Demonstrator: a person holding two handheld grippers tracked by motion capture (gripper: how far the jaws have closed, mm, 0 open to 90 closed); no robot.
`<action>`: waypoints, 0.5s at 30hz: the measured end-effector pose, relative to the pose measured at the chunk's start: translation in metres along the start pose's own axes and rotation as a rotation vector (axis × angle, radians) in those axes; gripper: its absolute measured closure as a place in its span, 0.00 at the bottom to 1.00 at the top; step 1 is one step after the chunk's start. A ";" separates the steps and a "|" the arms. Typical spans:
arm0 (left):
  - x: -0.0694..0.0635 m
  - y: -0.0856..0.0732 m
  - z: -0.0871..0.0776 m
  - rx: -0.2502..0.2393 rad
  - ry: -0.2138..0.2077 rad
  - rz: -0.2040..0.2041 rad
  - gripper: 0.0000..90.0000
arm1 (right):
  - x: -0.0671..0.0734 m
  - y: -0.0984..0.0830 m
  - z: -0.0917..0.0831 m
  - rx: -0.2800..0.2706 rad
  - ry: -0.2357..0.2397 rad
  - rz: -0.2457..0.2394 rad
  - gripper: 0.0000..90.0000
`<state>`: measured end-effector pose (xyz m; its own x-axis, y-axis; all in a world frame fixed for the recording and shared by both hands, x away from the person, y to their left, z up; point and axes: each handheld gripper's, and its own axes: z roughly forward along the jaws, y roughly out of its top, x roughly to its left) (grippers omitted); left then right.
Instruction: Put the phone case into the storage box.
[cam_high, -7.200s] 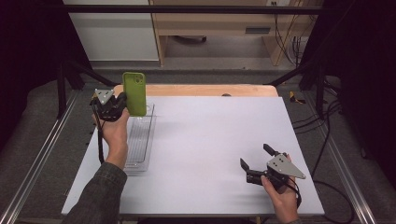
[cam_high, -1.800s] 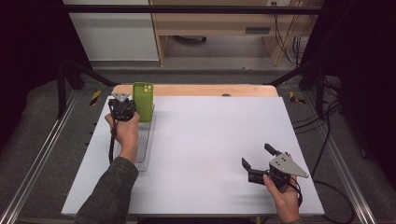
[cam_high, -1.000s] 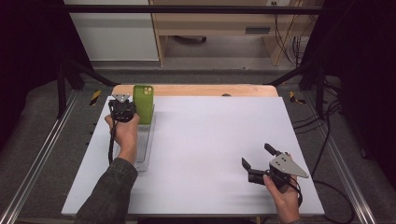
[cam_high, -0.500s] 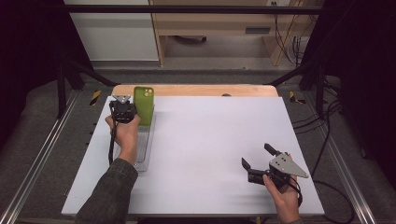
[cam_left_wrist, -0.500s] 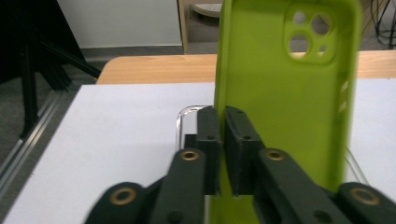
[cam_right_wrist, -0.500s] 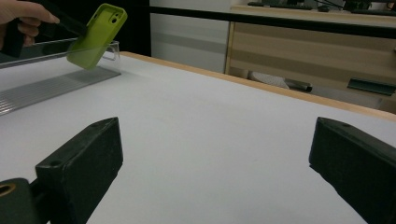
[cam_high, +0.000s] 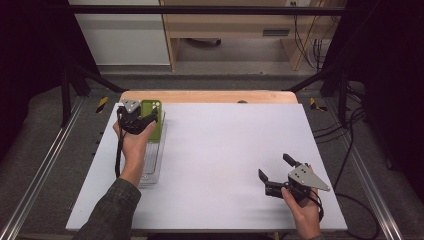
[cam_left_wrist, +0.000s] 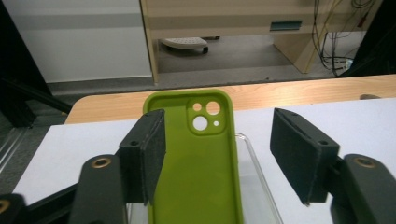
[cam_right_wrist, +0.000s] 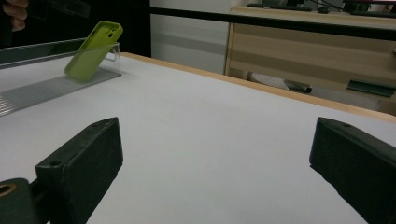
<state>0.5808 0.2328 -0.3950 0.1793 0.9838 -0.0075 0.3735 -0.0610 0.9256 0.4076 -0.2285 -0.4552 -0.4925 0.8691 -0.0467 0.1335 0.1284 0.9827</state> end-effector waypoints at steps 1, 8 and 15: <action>0.000 0.000 -0.001 -0.002 -0.005 0.002 0.37 | 0.000 0.000 0.000 0.000 0.000 0.000 0.03; -0.003 0.002 -0.003 -0.019 -0.025 0.017 0.31 | -0.001 0.000 -0.001 0.000 -0.001 0.003 0.03; -0.007 0.002 -0.003 -0.011 -0.049 0.032 0.16 | -0.001 0.000 0.000 0.003 -0.002 0.000 0.03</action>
<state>0.5778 0.2262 -0.3923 0.2353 0.9719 0.0044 0.3567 -0.0906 0.9298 0.4078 -0.2292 -0.4555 -0.4909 0.8700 -0.0467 0.1359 0.1294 0.9822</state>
